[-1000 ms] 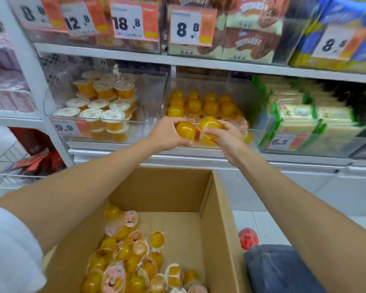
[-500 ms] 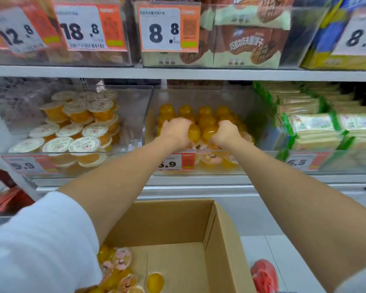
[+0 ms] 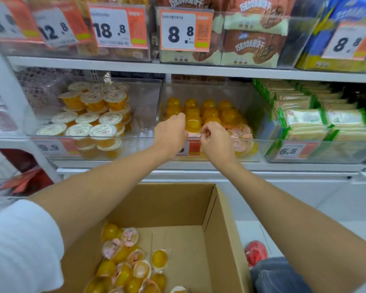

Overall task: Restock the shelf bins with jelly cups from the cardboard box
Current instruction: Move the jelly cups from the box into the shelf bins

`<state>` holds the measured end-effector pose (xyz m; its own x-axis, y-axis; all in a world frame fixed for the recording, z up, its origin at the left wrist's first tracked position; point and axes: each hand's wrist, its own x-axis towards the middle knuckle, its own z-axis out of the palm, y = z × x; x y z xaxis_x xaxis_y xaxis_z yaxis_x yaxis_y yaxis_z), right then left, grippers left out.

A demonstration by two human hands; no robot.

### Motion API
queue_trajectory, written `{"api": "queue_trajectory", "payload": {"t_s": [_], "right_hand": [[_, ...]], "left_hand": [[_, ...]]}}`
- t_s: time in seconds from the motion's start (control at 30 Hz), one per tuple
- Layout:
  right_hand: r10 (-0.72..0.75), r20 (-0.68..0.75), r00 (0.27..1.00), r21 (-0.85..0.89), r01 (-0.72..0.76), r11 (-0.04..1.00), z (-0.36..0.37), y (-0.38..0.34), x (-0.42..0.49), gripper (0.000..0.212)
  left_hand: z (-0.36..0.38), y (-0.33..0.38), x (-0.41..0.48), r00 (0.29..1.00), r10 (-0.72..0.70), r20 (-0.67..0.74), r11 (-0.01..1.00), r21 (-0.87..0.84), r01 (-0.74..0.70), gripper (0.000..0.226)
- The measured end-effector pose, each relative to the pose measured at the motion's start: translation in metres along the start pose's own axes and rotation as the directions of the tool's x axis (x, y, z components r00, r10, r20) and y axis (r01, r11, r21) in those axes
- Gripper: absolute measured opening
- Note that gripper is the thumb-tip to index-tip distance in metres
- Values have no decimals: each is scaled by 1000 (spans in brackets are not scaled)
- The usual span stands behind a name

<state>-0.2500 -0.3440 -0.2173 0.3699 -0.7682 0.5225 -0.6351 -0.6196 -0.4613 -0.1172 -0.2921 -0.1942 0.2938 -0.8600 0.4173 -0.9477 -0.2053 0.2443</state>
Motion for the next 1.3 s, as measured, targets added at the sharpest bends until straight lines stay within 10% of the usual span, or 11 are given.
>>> {"api": "queue_trajectory", "payload": {"t_s": [0.2,0.47,0.67,0.83,1.0,1.17,1.3], "right_hand": [[92,299,950,44,-110,993,29,-20,-89,9],[269,779,566,-124,-282,951,132,7,-227,11],[325,895,307,-211,-351,912,205,22,-285,24],[253,903,348,-192,-199,961,242,28,-298,62],[216,957,193,-214,-32,976,270,38,-318,83],[161,924,346,-170,-2,985,279,46,-322,69],[201,898,391,-170,-115,979,267,47,-311,55]], "left_hand": [[-2,-59,-109,928,-218,302,970,-35,239,9],[69,-177,-245,460,-418,783,899,287,329,31],[133,-206,-294,353,-349,868,919,242,313,36],[173,-215,-318,290,-194,937,981,178,79,70],[189,-219,-331,356,-61,932,941,173,-291,73],[190,-220,-322,364,-135,922,989,103,104,68],[179,-211,-308,415,-323,850,797,8,604,69]]}}
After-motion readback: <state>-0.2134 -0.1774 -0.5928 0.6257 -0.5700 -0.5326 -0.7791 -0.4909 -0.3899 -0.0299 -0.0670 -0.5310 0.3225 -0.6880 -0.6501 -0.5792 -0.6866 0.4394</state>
